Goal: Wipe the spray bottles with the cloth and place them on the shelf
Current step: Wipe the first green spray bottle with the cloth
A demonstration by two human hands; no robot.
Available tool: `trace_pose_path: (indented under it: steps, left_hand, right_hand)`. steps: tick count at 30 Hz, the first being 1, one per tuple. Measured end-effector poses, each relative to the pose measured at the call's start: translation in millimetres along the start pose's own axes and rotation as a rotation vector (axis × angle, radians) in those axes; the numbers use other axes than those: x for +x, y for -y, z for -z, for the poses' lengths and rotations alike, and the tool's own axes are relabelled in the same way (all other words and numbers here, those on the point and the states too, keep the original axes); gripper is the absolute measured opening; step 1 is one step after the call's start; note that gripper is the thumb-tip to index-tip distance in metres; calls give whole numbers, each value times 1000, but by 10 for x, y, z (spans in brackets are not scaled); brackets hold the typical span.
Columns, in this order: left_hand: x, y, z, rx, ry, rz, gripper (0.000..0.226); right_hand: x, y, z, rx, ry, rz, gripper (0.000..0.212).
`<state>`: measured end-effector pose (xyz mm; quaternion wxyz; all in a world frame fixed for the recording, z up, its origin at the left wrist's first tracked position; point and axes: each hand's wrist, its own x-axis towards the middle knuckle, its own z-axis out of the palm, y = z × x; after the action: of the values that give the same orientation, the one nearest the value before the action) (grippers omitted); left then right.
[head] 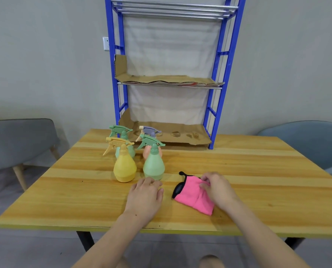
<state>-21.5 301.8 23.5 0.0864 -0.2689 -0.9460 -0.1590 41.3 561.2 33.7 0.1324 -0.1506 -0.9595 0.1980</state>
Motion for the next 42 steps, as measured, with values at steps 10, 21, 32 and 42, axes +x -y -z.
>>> trace_pose_path:
  steps: [10, 21, 32, 42]
  left_hand:
    - [95, -132, 35, 0, -22, -20, 37]
    - [60, -232, -125, -32, 26, -43, 37]
    - [55, -292, -139, -26, 6, -71, 36]
    - [82, -249, 77, -36, -46, -101, 35]
  right_hand:
    - [-47, -20, 376, -133, -484, 501, 13]
    - [-555, -202, 109, 104, -36, 423, 20]
    - [-144, -69, 284, 208, -5, 62, 7]
    - [-232, 100, 378, 94, 83, 213, 19]
